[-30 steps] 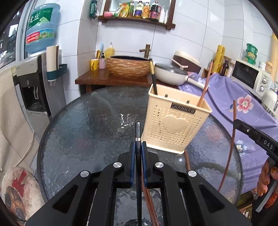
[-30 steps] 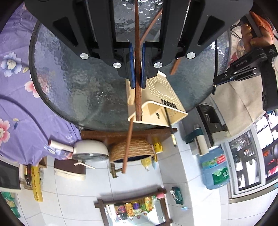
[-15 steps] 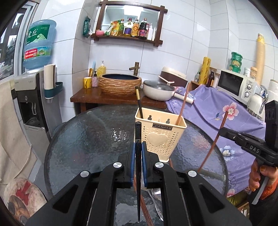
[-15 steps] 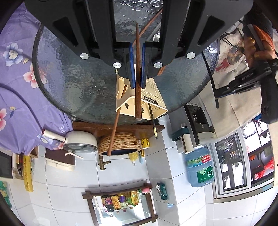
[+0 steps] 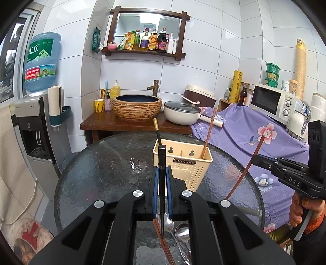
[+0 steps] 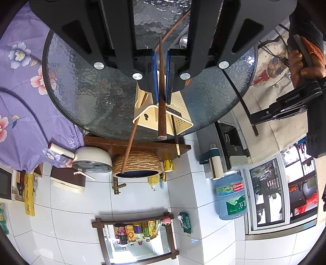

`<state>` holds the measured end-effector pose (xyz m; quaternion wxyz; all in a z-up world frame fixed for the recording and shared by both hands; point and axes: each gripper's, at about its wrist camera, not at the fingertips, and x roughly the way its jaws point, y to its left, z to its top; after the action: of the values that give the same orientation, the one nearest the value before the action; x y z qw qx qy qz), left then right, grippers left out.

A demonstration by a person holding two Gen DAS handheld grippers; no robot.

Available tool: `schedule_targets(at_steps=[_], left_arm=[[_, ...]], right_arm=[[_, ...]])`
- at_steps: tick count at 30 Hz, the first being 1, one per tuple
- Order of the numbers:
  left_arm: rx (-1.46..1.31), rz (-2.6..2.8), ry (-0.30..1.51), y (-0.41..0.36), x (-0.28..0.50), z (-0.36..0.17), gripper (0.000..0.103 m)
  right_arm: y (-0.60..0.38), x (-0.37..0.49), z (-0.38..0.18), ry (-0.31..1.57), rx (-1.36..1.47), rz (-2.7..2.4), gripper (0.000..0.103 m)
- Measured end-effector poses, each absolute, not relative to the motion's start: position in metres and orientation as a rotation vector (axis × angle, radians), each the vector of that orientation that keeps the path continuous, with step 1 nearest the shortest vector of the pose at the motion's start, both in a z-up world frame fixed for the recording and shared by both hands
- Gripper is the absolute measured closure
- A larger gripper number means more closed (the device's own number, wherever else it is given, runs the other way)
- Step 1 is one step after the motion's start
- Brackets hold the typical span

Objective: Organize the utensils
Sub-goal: 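Lift and carry both held chopsticks above the cream holder, then lower both chopsticks into the holder and open both tools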

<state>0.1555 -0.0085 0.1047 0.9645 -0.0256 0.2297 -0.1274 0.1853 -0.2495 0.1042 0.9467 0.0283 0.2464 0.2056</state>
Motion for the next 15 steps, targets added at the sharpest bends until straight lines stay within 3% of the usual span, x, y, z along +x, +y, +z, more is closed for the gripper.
schedule_targets(at_steps=[8,15], left_arm=[[-0.062,-0.289,0.435,-0.009,0.175,0.143,0.096],[-0.106,-0.315,0.371,-0.013,0.207,0.214,0.096]], right_arm=[[-0.250,0.191,0.141,0.481,0.064,0.471,0.096],[-0.243,0.205,0.208,0.396,0.042,0.474,0.096]])
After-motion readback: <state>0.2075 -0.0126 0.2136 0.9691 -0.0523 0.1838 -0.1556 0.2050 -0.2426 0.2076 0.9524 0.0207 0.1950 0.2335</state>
